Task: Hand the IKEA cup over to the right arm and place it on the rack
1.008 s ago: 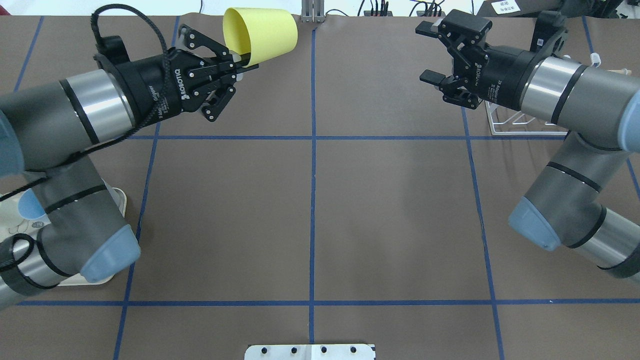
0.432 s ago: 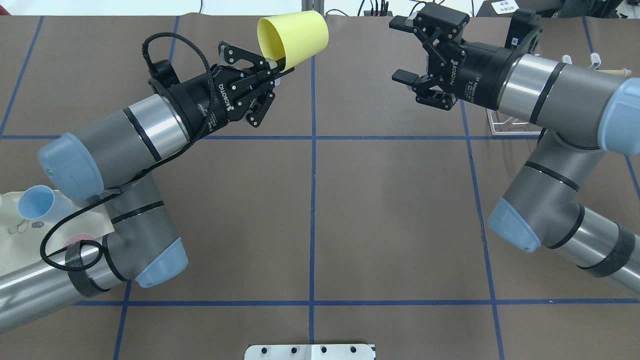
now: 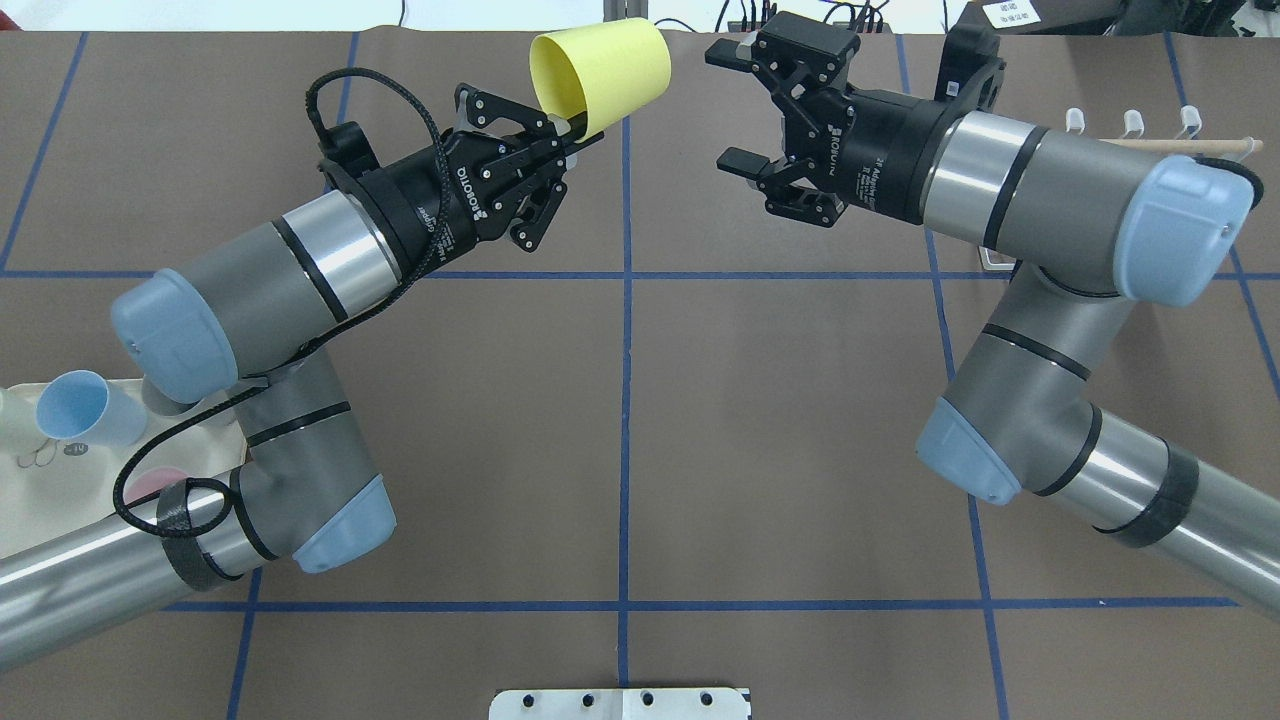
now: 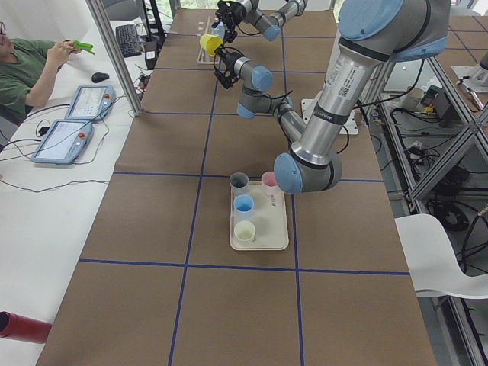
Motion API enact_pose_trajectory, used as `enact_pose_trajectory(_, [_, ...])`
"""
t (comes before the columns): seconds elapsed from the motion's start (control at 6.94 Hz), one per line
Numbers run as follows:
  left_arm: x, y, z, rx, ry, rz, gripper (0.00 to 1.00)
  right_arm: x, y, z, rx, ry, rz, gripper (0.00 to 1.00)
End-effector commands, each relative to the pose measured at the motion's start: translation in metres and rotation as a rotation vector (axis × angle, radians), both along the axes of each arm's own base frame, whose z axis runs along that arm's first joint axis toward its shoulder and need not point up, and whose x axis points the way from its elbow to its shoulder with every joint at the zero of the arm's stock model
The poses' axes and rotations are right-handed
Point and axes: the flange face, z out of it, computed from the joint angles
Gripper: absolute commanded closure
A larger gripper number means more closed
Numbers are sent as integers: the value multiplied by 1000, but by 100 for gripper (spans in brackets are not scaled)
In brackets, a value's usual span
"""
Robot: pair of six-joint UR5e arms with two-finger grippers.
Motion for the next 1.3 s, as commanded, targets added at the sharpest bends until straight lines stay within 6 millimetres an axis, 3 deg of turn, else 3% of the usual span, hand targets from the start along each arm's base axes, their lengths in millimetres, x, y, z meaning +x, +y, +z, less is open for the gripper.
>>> enact_pose_trajectory(0.0, [12, 5, 4, -33, 16, 18, 100, -8, -4, -3, -5, -1, -3, 1])
enact_pose_trajectory(0.43, [23, 5, -9, -30, 19, 28, 100, -19, -14, -8, -30, -16, 6, 1])
enact_pose_trajectory(1.01, [35, 9, -13, -33, 15, 42, 100, -20, -15, -8, -31, -17, 5, 1])
enact_pose_trajectory(1.15, [35, 8, -21, -28, 24, 42, 100, -21, -15, -6, -36, -17, 3, 1])
